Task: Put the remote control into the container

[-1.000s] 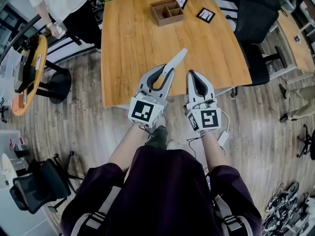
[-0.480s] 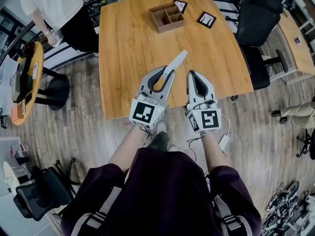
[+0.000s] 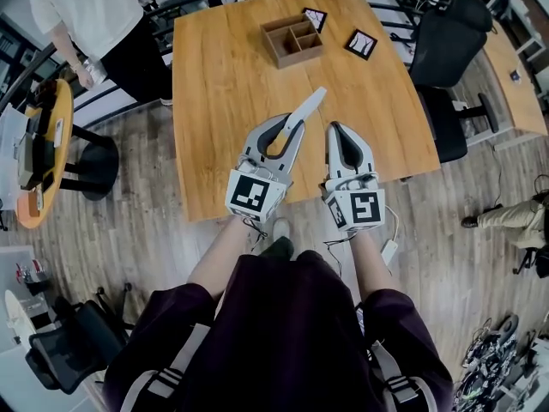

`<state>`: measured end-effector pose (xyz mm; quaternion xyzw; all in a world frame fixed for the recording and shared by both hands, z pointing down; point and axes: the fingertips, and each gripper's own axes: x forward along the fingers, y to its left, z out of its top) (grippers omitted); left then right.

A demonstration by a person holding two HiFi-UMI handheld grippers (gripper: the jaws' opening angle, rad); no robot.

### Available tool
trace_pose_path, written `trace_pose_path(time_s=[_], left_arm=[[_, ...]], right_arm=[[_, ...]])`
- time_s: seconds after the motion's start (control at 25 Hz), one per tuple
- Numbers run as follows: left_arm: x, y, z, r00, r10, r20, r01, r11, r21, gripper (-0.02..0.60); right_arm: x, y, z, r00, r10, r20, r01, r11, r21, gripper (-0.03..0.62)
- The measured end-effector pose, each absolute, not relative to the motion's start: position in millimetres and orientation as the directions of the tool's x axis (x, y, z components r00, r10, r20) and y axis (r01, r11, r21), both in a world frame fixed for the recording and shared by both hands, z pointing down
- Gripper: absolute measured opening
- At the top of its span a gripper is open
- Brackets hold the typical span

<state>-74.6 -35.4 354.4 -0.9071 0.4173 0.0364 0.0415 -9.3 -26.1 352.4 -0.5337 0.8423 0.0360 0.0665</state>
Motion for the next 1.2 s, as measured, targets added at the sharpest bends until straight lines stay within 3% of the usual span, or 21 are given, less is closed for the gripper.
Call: trace_pose_path(time_s=[1.2], left_arm=[[-44, -194, 383, 0.622, -0.782, -0.047, -0.783, -0.62, -0.043, 0.084]], right_arm=[[19, -189, 380, -0.46, -0.882, -0.107, -0.884, 0.466, -0.042, 0.018]])
